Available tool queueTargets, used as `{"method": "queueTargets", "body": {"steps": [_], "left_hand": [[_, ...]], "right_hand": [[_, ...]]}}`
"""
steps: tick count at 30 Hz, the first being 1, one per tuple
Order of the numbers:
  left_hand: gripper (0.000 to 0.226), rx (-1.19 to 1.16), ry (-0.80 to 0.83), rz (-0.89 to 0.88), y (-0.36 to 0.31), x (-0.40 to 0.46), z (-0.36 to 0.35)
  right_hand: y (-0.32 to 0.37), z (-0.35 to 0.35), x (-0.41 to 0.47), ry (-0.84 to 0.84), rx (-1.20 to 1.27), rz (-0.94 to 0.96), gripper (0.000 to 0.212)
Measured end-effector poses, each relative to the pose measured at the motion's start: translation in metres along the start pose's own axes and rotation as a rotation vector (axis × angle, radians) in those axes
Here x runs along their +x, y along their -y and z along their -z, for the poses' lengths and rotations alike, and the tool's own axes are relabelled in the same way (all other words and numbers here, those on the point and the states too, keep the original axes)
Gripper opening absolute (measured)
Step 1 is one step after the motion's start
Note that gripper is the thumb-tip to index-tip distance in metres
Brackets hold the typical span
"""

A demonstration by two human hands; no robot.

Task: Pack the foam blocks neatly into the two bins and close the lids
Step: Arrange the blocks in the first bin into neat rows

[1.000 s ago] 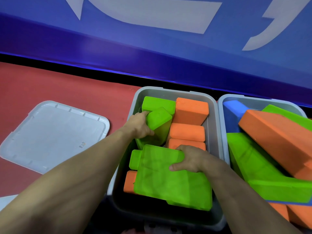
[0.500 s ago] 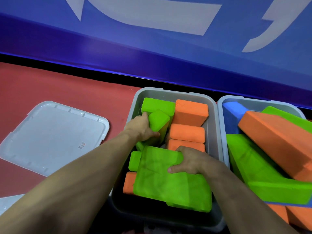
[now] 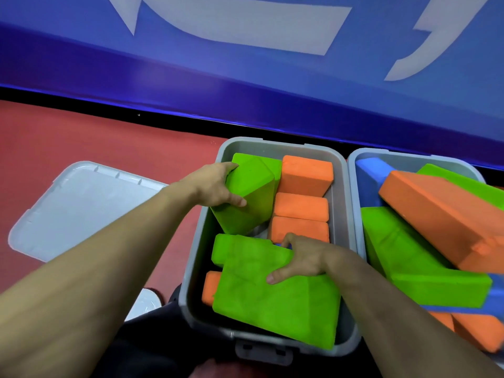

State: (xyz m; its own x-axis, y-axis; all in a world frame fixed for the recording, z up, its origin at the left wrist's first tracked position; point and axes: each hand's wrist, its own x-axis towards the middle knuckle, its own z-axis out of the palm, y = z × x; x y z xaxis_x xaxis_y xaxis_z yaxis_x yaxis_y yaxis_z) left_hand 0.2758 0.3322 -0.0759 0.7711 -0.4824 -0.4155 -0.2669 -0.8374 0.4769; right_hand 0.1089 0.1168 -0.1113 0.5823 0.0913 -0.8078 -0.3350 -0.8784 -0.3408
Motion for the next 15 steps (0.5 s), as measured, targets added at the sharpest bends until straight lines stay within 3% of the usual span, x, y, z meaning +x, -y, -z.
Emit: {"method": "queueTargets", "body": {"steps": [6,9,12,15], "left_hand": [[0.113,-0.019,0.045,-0.073,0.004,-0.016,0.014],[0.11,-0.035,0.071,-0.076,0.003,-0.02,0.018],[0.109,0.002,0.072,-0.086,0.004,-0.021,0.018],[0.109,0.026,0.086,-0.085,0.0,-0.02,0.016]], "right_hand": [[-0.01,0.037,-0.029,-0.11,0.13,0.069,0.091],[-0.019,0.062,-0.061,-0.212,0.41,0.116,0.085],[-0.026,0.075,-0.087,-0.366,0.729,0.13,0.092],[-0.031,0.08,-0.097,-0.583,0.825,0.05,0.102]]}}
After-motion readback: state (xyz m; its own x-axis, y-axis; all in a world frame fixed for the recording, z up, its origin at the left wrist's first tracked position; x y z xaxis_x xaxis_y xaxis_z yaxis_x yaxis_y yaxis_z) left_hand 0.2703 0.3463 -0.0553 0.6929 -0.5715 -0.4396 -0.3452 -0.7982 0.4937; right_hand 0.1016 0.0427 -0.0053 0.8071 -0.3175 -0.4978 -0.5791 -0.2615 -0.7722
